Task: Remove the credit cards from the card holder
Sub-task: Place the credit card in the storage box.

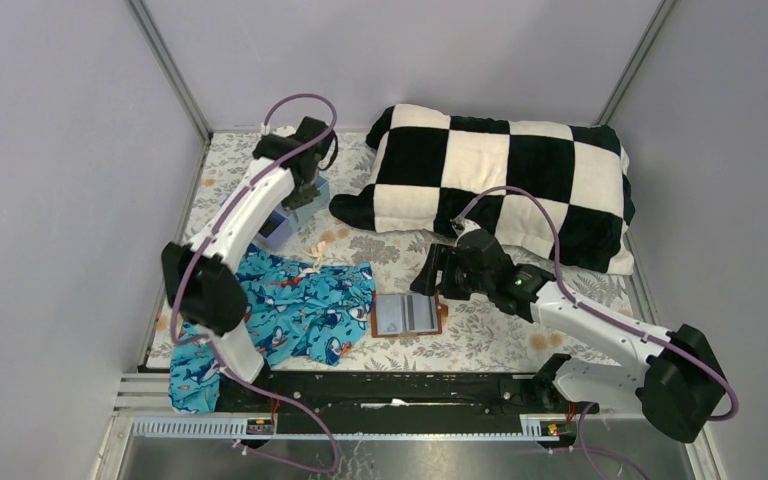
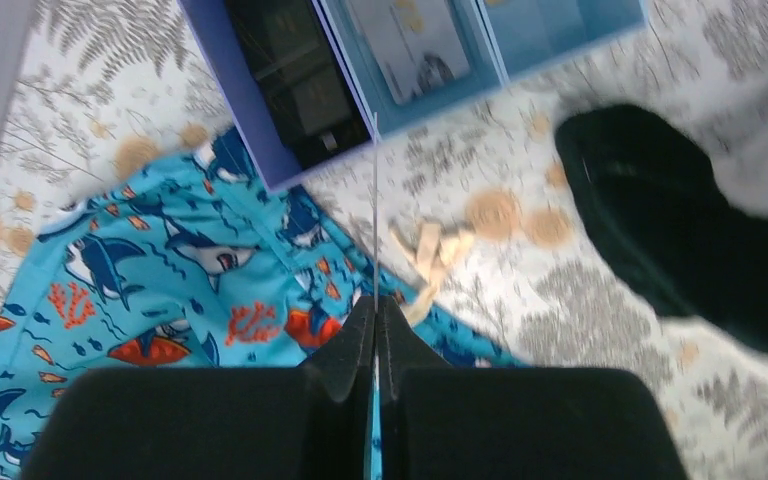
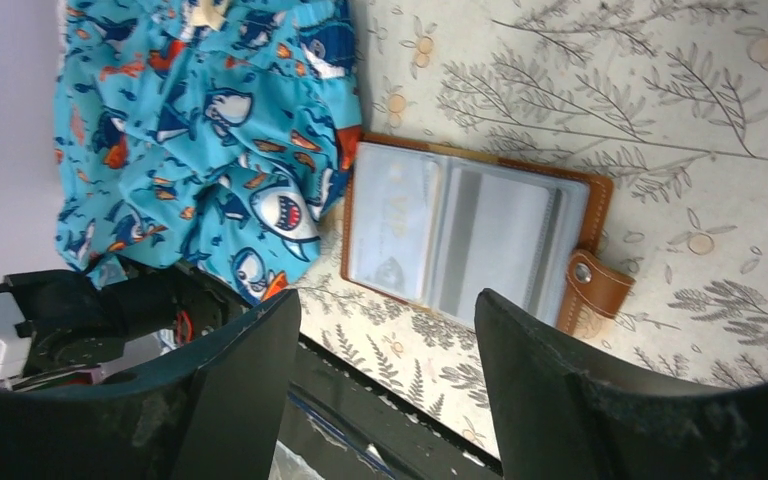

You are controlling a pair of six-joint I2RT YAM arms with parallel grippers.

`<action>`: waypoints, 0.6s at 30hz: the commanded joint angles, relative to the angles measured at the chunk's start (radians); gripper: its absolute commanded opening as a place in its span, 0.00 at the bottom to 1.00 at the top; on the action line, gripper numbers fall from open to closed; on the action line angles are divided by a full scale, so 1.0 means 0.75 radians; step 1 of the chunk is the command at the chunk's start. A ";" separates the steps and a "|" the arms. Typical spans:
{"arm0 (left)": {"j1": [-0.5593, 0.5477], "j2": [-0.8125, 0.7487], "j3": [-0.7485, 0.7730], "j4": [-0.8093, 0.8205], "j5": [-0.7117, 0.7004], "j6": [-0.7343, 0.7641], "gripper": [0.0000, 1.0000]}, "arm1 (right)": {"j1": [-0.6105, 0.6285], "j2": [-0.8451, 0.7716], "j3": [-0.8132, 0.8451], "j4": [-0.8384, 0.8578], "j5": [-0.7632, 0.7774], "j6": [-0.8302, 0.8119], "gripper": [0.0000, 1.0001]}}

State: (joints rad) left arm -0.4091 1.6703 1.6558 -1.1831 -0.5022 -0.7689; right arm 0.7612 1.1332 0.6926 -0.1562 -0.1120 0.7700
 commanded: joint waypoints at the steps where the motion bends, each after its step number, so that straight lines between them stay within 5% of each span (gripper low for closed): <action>1: 0.105 0.211 0.267 -0.169 -0.180 -0.029 0.00 | 0.010 0.012 0.038 -0.103 0.050 -0.038 0.73; 10: 0.295 0.575 0.621 -0.162 -0.054 -0.067 0.00 | 0.010 0.108 0.076 -0.104 0.068 -0.051 0.74; 18: 0.397 0.656 0.617 0.001 0.148 -0.117 0.00 | 0.012 0.243 0.096 -0.031 -0.008 -0.043 0.74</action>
State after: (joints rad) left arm -0.1341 2.1548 2.0747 -1.2358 -0.4644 -0.8211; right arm 0.7612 1.2804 0.7223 -0.2199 -0.0971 0.7483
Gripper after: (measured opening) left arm 0.008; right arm 0.736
